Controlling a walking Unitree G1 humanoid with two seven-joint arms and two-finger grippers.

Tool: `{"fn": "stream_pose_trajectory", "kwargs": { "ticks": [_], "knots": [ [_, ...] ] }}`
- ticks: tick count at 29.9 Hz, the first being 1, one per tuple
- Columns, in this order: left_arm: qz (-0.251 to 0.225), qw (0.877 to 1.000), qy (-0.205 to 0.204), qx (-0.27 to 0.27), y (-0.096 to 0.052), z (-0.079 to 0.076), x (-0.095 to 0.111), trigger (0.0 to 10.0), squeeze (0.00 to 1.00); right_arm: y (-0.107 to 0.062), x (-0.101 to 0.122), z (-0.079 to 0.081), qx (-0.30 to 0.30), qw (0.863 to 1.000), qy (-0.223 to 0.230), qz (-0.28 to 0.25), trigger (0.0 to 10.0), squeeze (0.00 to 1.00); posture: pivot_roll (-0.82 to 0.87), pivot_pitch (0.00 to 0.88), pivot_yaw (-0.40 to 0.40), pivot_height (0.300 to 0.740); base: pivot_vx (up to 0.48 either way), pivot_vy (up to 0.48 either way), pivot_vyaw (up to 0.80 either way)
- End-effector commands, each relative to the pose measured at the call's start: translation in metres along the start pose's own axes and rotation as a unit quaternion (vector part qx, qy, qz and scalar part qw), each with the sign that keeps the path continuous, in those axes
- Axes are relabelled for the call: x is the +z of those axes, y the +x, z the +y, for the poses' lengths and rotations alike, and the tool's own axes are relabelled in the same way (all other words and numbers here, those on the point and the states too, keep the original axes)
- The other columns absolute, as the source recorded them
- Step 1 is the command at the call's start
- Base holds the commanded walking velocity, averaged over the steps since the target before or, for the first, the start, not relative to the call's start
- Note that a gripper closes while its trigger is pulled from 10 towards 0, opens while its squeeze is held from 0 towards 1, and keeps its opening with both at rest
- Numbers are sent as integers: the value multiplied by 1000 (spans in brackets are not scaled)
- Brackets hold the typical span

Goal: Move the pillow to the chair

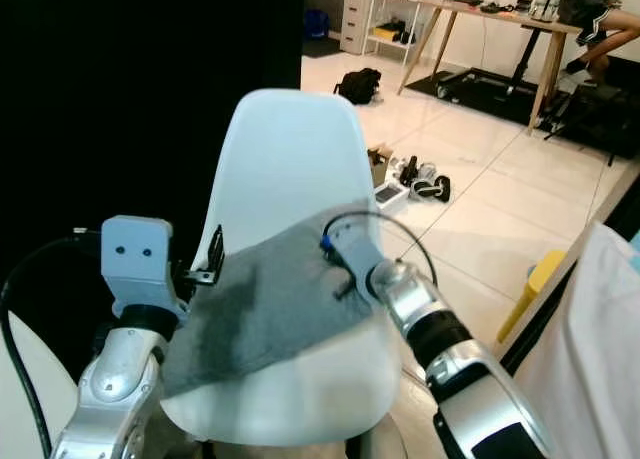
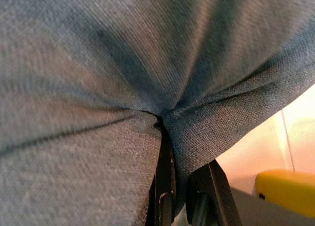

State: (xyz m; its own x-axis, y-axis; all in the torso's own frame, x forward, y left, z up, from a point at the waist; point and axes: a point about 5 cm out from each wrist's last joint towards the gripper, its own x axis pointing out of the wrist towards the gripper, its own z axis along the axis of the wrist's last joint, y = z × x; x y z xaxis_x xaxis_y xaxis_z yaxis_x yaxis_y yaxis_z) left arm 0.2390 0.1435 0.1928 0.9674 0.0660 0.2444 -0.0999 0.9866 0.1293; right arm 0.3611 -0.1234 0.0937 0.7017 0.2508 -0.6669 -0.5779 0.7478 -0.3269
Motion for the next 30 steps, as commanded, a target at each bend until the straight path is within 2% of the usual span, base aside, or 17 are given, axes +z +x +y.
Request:
{"fn": "stream_pose_trajectory", "kwargs": {
  "ticks": [1, 3, 4, 6, 7, 12, 15, 18, 21, 22, 23, 25, 26, 27, 28, 29, 30],
  "knots": [
    [-8, 1000, 4, 4, -1, 1, 5, 10000, 0, 1, 7, 0, -5, 1000, -5, -18, 10000, 0, 80, 0, -137, 570, 0, 0, 0],
    [-7, 1000, 5, 4, -2, 1, 5, 10000, 0, 3, 7, 1, -7, 1000, 5, -20, 10000, 12, 78, 0, -131, 570, 0, 0, 0],
    [-7, 1000, 5, 3, -2, 1, 5, 10000, 0, 3, 7, -2, -18, 1000, 6, -21, 10000, 796, 77, 0, -131, 570, 0, 0, 0],
    [-7, 1000, 5, 3, -2, 1, 5, 10000, 0, 3, 7, -2, -18, 1000, 6, -21, 10000, 796, 77, 0, -131, 570, 0, 0, 0],
    [-7, 1000, 5, 2, -2, 0, 5, 10000, 0, 3, 5, -9, -42, 999, 0, -19, 10000, 1000, 76, 0, -130, 570, 0, 0, 0],
    [-7, 1000, 5, 0, 1, -1, 5, 10000, 0, -3, -9, -34, -106, 994, -4, 1, 10000, 1000, 70, 0, -132, 570, 0, 0, 0],
    [-8, 1000, 4, 0, 1, -1, 5, 10000, 0, -5, -19, -41, -105, 994, -6, 19, 10000, 1000, 69, 0, -133, 570, 0, 0, 0],
    [-9, 1000, 3, 0, 2, -1, 5, 10000, 0, -9, -17, -45, -79, 997, 3, -2, 10000, 1000, 69, 0, -136, 570, 0, 0, 0],
    [-8, 1000, 0, 2, 2, -1, 4, 10000, 0, -14, -1, -45, -36, 994, 69, -79, 10000, 1000, 60, 0, -137, 570, 0, 0, 0],
    [-7, 1000, -2, 2, 2, -1, 4, 10000, 0, -19, 14, -40, 5, 980, 135, -148, 10000, 0, 54, 0, -137, 570, 0, 0, 0],
    [-6, 1000, -2, 2, 2, -1, 3, 10000, 0, -26, 29, -34, 50, 955, 201, -213, 10000, 0, 52, 0, -136, 575, 0, 0, 0],
    [-1, 1000, -2, 1, 2, -2, 1, 10000, 0, -40, 47, -22, 115, 909, 263, -302, 10000, 0, 50, 0, -134, 585, 0, 0, 0],
    [-1, 1000, -2, 1, 2, -2, 1, 10000, 0, -40, 47, -22, 115, 909, 263, -302, 10000, 0, 50, 0, -134, 585, 0, 0, 0],
    [2, 1000, -3, 1, 2, -2, 0, 10000, 0, -49, 54, -11, 144, 884, 286, -340, 10000, 0, 50, 0, -131, 590, 0, 0, 0],
    [2, 1000, -3, 1, 2, -2, 0, 10000, 0, -49, 54, -11, 144, 884, 286, -340, 10000, 0, 50, 0, -131, 590, 0, 0, 0],
    [8, 1000, -7, -1, 1, -3, -1, 10000, 0, -67, 62, 12, 189, 842, 313, -396, 10000, 0, 48, 0, -127, 600, 0, 0, 0],
    [8, 1000, -7, -1, 1, -3, -1, 10000, 0, -67, 62, 12, 189, 842, 313, -396, 10000, 0, 48, 0, -127, 600, 0, 0, 0]
  ]
}}
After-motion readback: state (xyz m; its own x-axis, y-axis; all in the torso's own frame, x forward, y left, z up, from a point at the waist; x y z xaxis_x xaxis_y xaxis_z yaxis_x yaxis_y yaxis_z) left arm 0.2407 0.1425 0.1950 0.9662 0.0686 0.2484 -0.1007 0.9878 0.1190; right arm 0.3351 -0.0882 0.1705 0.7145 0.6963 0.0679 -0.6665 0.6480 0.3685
